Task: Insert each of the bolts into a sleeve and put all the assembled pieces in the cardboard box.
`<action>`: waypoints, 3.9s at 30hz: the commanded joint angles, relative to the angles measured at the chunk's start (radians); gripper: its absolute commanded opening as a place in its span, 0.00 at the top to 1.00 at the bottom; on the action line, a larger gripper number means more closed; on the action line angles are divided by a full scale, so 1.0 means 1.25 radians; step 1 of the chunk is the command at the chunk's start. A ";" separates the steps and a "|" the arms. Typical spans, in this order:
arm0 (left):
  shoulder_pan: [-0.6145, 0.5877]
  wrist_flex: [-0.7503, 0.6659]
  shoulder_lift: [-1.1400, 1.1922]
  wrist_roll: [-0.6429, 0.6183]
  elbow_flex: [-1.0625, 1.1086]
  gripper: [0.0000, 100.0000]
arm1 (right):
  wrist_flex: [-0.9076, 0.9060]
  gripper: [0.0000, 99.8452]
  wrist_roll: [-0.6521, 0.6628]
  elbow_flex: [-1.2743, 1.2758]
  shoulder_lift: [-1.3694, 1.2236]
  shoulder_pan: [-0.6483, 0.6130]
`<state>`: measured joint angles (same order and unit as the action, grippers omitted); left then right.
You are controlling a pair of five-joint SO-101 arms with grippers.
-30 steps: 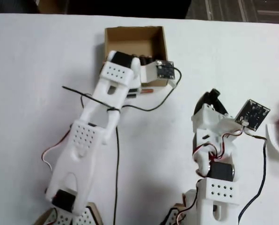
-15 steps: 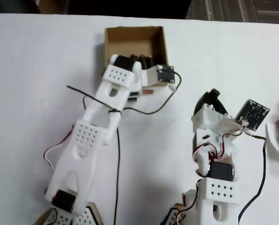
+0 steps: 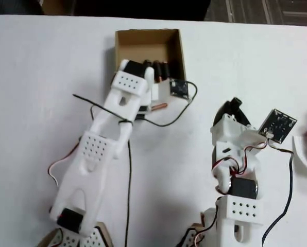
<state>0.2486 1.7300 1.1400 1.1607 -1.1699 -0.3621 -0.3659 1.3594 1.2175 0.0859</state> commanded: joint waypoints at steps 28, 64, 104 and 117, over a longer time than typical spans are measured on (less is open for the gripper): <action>-0.001 0.044 -0.437 -0.301 0.202 0.98 | 0.142 0.98 0.059 -0.014 0.025 -0.051; -0.063 -0.509 -1.469 0.295 1.693 0.98 | 0.143 0.98 0.055 -0.014 0.025 -0.080; -0.137 -0.698 -1.119 0.066 1.467 0.85 | 0.139 0.98 0.059 -0.014 0.025 -0.079; -0.135 -0.740 -1.197 -0.245 1.459 0.85 | 0.138 0.98 0.054 -0.014 0.025 -0.079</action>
<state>0.0859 0.8615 -0.3099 1.0702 0.7004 -0.2133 -0.3015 1.3594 1.2175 -0.0046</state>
